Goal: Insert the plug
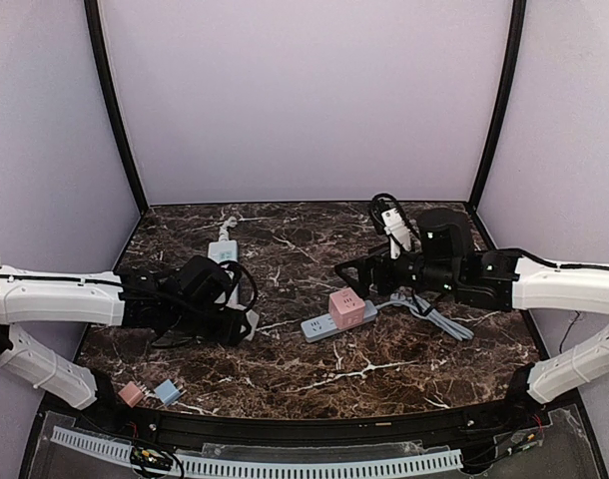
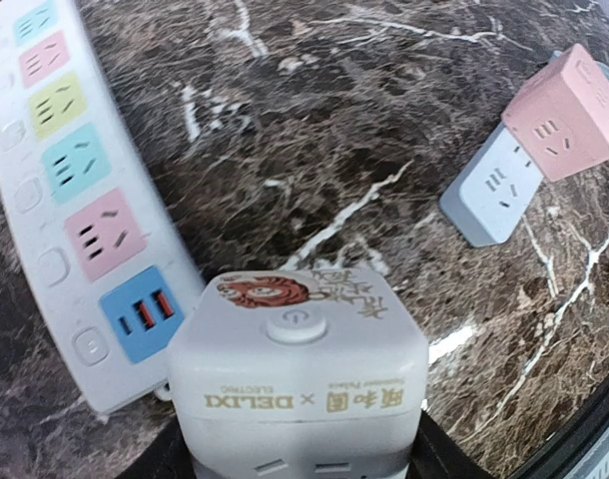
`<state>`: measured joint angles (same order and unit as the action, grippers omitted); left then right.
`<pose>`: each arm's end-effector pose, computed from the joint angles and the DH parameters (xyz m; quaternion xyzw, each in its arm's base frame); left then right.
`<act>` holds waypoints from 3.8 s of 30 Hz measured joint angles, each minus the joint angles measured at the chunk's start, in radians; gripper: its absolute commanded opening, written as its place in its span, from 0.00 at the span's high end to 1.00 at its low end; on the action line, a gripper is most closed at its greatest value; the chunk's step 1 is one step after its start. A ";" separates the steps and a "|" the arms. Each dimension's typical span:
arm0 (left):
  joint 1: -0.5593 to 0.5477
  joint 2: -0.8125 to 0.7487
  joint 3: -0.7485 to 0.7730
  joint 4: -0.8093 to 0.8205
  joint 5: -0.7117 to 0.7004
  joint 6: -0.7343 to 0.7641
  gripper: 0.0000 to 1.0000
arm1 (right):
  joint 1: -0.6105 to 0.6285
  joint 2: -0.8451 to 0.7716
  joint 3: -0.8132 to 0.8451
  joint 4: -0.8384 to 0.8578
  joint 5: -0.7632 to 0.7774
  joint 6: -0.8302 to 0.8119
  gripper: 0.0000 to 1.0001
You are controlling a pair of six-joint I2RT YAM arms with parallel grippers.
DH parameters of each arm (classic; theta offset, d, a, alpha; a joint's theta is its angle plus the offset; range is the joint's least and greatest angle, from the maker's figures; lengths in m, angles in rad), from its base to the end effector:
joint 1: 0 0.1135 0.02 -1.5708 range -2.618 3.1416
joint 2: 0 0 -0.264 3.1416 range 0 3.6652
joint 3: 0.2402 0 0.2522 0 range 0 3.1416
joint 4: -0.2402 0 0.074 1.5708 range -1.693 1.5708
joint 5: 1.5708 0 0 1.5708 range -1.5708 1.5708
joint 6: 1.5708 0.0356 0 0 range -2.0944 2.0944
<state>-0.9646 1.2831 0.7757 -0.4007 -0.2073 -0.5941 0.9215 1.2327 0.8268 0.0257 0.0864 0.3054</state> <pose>0.1515 -0.2056 0.2143 0.1402 0.9306 -0.1578 0.2989 0.1735 0.2234 0.2803 -0.2277 0.7956 0.2933 0.4787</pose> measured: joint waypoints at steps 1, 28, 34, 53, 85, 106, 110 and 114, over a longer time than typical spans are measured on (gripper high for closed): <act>-0.006 0.014 0.000 0.036 0.006 0.012 0.99 | 0.000 -0.010 0.000 0.002 -0.025 -0.004 0.02; -0.016 0.037 -0.037 0.534 0.606 0.512 0.99 | 0.032 0.012 0.216 -0.370 -0.447 -0.381 0.05; -0.016 0.018 -0.037 0.558 0.723 0.590 0.99 | 0.039 0.144 0.342 -0.483 -0.481 -0.493 0.10; -0.016 0.006 0.010 0.477 0.820 0.764 0.99 | 0.132 0.249 0.471 -0.652 -0.577 -0.651 0.11; -0.016 0.021 0.011 0.476 0.859 0.770 0.99 | 0.189 0.289 0.505 -0.653 -0.489 -0.599 0.09; -0.016 0.005 0.007 0.596 0.867 0.736 0.99 | 0.217 0.170 0.436 -0.592 -0.422 -0.555 0.03; -0.016 -0.002 0.002 0.610 0.878 0.736 0.99 | 0.218 0.149 0.430 -0.572 -0.415 -0.546 0.06; -0.016 -0.003 0.002 0.613 0.881 0.736 0.99 | 0.218 0.153 0.430 -0.564 -0.415 -0.535 0.08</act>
<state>-0.9802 1.2804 0.7773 0.2123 0.6739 0.1421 1.1393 1.3861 1.2568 -0.5385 -0.3286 -0.2295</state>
